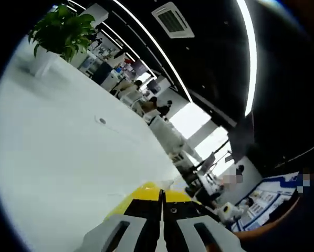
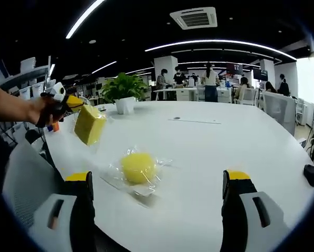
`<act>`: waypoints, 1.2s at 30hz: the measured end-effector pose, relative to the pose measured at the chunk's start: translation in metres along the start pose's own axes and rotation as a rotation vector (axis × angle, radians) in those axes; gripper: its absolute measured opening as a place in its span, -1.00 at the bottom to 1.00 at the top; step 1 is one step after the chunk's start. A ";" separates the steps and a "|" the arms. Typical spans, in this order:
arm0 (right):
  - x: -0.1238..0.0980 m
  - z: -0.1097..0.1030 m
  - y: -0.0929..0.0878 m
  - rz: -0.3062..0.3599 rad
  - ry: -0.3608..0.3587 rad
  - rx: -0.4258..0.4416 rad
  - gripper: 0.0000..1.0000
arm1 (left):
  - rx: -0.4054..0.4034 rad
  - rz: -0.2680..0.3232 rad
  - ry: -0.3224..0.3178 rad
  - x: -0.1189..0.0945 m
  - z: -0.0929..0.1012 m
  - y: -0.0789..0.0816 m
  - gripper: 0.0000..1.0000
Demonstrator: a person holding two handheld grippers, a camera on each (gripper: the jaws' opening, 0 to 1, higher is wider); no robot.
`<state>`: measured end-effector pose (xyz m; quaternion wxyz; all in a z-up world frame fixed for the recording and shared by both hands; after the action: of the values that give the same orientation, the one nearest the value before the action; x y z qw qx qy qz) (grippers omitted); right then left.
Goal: Compare the silicone blocks by pressing each to a similar depth, holding the contact briefly, and releasing to observe deformation and rebound differences across the visible hardness samples.
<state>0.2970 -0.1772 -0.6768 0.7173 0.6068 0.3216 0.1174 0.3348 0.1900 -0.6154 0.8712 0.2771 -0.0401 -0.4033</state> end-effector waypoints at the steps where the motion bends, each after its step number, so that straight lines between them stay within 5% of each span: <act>1: 0.000 0.000 0.000 -0.002 0.000 0.000 0.93 | -0.005 -0.001 0.002 0.000 -0.002 0.000 -1.00; 24: 0.002 -0.004 -0.002 -0.029 0.036 0.009 0.84 | -0.096 0.012 0.086 0.015 -0.042 -0.003 -1.00; 33: 0.004 -0.005 -0.003 -0.038 0.051 0.014 0.92 | 0.084 0.007 0.200 0.018 -0.063 0.006 -1.00; 36: 0.004 -0.006 -0.003 -0.038 0.056 0.013 0.92 | 0.211 -0.023 0.233 0.019 -0.069 0.007 -1.00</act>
<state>0.2962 -0.1710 -0.6815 0.7061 0.6019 0.3537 0.1183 0.3722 0.2109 -0.6728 0.8312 0.4127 0.0223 -0.3719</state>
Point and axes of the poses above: the point that each gripper's makers call its tool centre point, and the gripper's own axes: x roughly forward along the fingers, z roughly to its right, y roughly out of its top, the point moved 9 cm from there along -x, roughly backward along the fingers, and after that the axes turned 9 degrees about -x, right-handed, at the moved point
